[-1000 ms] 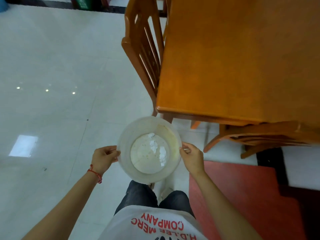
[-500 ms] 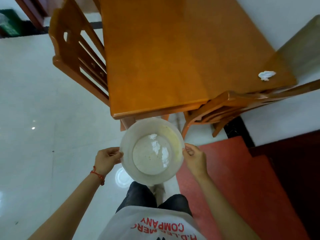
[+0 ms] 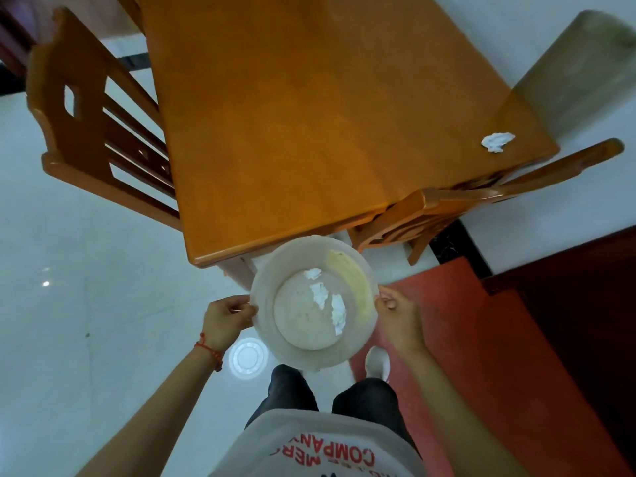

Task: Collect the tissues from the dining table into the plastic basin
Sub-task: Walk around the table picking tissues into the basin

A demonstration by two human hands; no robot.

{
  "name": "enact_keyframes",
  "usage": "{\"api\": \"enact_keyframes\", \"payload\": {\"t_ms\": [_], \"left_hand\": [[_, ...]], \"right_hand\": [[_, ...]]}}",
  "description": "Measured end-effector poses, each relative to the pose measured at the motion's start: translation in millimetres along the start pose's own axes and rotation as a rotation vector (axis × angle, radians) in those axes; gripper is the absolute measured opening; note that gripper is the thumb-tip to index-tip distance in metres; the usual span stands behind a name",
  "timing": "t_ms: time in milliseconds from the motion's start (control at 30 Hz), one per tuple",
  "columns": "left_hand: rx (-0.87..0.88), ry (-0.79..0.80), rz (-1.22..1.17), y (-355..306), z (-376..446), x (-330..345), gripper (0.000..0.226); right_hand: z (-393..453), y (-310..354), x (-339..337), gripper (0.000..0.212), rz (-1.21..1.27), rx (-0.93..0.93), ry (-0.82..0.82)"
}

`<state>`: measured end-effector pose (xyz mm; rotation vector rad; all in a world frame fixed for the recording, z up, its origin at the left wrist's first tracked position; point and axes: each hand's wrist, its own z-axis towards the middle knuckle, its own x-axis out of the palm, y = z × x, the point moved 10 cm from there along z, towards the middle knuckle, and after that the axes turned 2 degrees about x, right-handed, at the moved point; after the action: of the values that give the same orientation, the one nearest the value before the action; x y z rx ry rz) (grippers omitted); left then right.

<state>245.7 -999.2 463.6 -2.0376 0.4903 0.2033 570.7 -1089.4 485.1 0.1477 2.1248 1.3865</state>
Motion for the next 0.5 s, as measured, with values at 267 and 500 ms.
{"api": "enact_keyframes", "payload": {"t_ms": [267,500], "left_hand": [[-0.066,-0.133,-0.051,0,-8,27,0.020],[-0.145,-0.302,-0.195,1,-42,61,0.016]], "right_hand": [[46,-8,-11,0.021,-0.076,-0.073,0.179],[85,-3,-24,0.023,-0.165,-0.121,0.355]]}}
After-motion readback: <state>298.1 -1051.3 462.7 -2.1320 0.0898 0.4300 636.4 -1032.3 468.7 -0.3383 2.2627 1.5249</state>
